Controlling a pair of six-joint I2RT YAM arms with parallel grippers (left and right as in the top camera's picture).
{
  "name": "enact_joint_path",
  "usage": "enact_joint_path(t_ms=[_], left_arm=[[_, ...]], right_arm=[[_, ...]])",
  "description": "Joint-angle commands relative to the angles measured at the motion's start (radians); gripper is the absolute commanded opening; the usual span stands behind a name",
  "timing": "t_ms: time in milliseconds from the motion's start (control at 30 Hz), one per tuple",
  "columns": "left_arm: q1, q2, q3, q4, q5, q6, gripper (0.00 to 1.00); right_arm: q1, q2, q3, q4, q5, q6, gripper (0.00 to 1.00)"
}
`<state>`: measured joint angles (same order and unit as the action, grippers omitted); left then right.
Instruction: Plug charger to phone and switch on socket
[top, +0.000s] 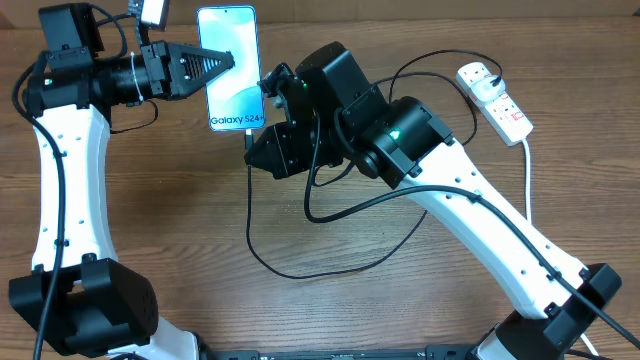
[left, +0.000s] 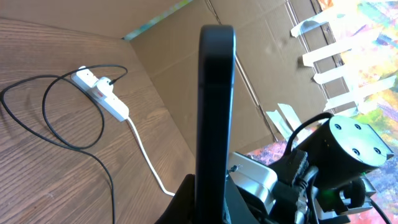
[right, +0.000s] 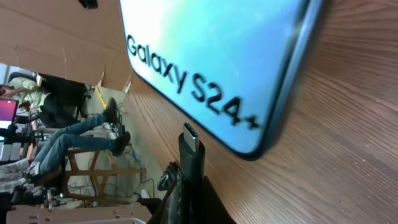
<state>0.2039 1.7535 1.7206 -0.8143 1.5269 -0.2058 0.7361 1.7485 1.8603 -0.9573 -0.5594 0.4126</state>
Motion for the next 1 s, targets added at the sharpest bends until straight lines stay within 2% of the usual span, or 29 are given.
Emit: enact_joint_path(t_ms=[0, 967], left_arm=[[0.005, -0.007, 0.010, 0.008, 0.054, 0.010, 0.04], [0.005, -0.007, 0.010, 0.007, 0.054, -0.004, 0.04]], right_arm=[[0.029, 0.013, 0.003, 0.015, 0.006, 0.011, 0.04], [0.046, 0.015, 0.003, 0.059, 0.159, 0.112, 0.04]])
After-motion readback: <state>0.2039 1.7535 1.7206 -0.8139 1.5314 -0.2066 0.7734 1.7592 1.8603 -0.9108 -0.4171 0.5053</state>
